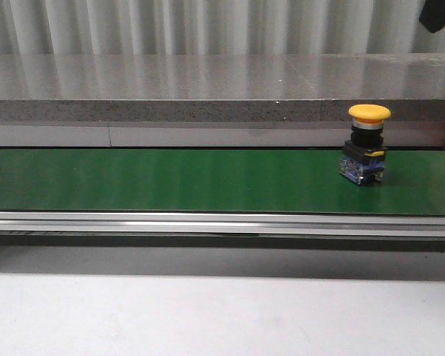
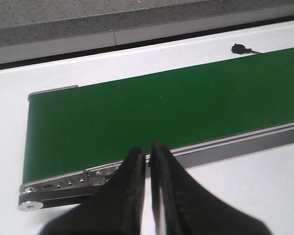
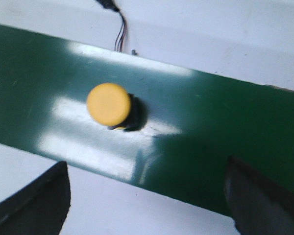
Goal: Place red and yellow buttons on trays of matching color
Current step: 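Move the right gripper down and grasp the yellow button on the belt, then lower the yellow button onto the yellow tray and open the right gripper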
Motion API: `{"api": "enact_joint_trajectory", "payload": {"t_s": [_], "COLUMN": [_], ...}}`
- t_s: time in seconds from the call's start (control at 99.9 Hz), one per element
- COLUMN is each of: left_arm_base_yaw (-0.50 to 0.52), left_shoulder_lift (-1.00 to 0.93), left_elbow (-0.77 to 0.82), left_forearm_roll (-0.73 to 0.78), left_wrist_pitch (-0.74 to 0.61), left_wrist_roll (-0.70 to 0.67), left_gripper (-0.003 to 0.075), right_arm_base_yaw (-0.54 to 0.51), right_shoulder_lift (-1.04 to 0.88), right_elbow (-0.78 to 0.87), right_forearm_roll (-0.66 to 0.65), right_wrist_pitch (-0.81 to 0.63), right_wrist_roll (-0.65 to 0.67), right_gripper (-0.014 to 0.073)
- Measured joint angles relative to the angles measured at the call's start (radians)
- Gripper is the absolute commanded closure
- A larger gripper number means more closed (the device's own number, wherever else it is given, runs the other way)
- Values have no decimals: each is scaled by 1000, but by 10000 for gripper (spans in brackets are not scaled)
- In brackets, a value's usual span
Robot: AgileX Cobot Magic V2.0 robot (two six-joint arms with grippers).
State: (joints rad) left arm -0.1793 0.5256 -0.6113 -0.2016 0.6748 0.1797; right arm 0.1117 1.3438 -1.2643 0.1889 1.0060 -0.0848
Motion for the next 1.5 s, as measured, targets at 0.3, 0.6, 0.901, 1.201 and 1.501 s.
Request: {"api": "enact_joint_trajectory", "payload": {"t_s": [0.3, 0.6, 0.901, 1.201, 1.501], "left_arm_base_yaw": [0, 0, 0, 0, 0], "left_shoulder_lift": [0, 0, 0, 0, 0], "left_elbow": [0, 0, 0, 0, 0], "left_forearm_roll": [0, 0, 0, 0, 0], "left_wrist_pitch": [0, 0, 0, 0, 0], "left_wrist_roll": [0, 0, 0, 0, 0], "left_gripper": [726, 726, 726, 726, 726], "right_arm_base_yaw": [54, 54, 54, 35, -82], "right_shoulder_lift": [151, 314, 355, 315, 137], "right_elbow": [0, 0, 0, 0, 2], "right_forearm_roll": [0, -74, -115, -123, -267], "right_wrist_pitch": [43, -75, -96, -96, -28], "right_wrist_roll": [-92, -121, -124, -44, 178], "right_gripper": [-43, 4, 490, 494, 494]}}
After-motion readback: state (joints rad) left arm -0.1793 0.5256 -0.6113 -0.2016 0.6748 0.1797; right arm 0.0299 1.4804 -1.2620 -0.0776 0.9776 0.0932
